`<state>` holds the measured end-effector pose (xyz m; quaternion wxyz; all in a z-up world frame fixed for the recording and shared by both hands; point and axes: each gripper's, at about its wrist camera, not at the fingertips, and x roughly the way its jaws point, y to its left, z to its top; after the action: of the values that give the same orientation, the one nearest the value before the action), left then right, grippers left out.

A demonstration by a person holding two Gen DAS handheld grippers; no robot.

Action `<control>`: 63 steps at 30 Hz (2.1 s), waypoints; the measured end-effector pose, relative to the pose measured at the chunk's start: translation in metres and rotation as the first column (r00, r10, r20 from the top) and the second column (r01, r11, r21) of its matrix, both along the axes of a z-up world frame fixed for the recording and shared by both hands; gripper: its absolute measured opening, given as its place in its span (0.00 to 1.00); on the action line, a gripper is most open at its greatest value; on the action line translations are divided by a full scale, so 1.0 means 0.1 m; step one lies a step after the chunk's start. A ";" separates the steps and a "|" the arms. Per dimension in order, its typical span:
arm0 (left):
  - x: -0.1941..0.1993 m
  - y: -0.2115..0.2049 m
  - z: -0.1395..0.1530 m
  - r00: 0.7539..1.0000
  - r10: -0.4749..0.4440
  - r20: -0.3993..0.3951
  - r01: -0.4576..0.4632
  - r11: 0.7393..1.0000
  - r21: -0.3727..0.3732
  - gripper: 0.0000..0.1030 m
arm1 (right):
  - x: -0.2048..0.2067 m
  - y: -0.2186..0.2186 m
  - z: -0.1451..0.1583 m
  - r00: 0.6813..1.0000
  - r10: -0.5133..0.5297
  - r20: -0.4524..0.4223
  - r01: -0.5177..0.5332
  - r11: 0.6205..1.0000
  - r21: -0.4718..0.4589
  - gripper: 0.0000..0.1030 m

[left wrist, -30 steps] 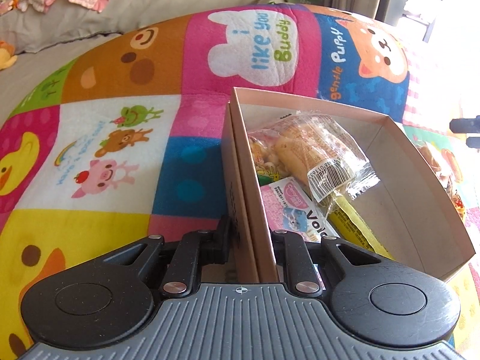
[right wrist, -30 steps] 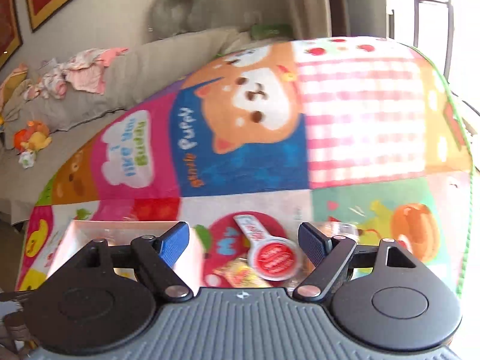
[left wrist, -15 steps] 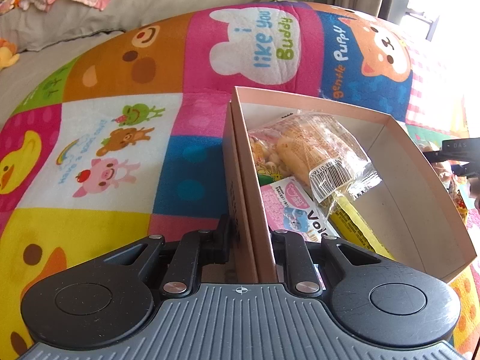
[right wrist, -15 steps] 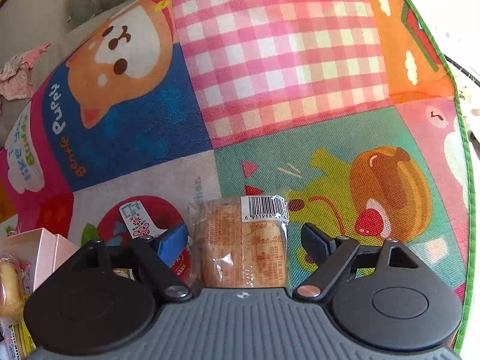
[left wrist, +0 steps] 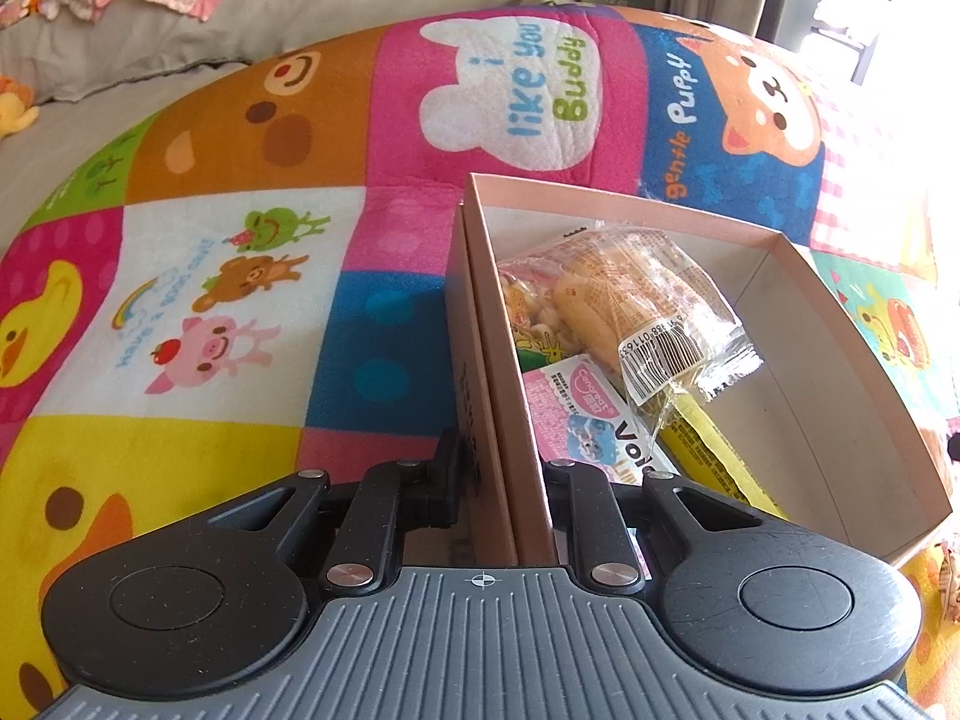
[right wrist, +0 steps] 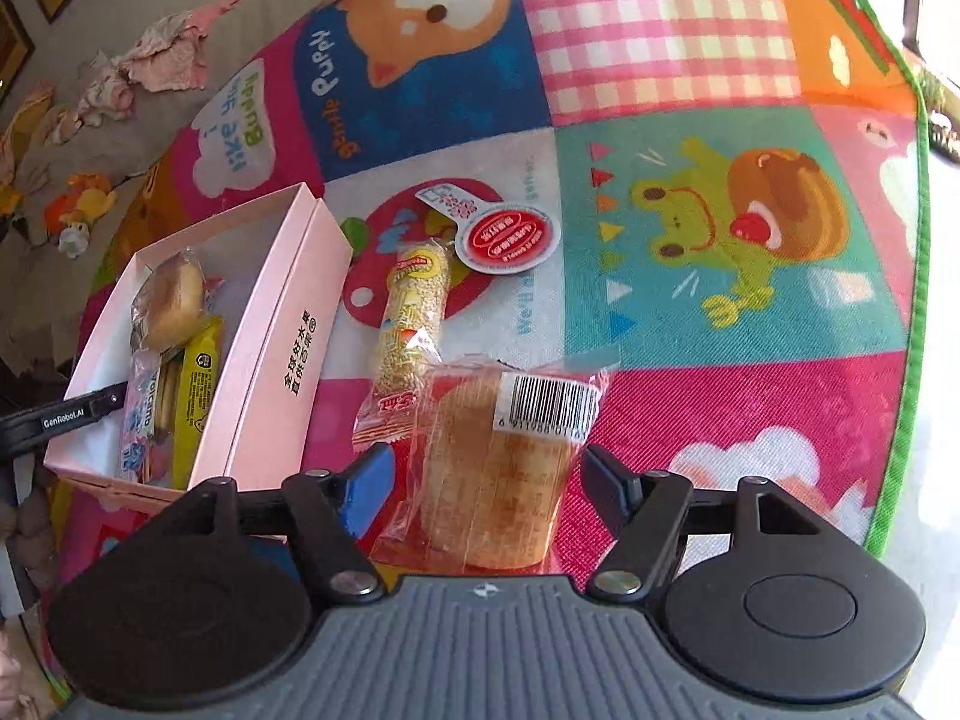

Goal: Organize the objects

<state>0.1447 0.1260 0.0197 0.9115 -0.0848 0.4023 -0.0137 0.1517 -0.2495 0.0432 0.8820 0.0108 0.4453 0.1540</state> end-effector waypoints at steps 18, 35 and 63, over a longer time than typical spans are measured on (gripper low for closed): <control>-0.02 0.01 -0.02 1.000 0.003 0.004 -0.003 1.000 -0.005 0.18 | 1.62 0.46 -0.43 0.995 -0.099 -0.021 0.097 0.993 -0.074 0.76; -0.04 0.01 -0.02 1.000 0.010 0.011 -0.009 1.000 -0.009 0.18 | -0.07 -0.44 0.05 0.975 -0.213 0.067 0.218 0.973 -0.073 0.59; -0.04 0.02 -0.02 1.000 0.011 0.009 -0.011 1.000 -0.011 0.18 | -1.53 0.61 -0.07 0.984 0.159 -0.075 -0.151 0.983 0.105 0.81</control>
<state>0.1402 0.1277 0.0180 0.9128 -0.0917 0.3978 -0.0113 -0.0013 -0.1881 0.0362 0.8463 0.0260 0.4731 0.2436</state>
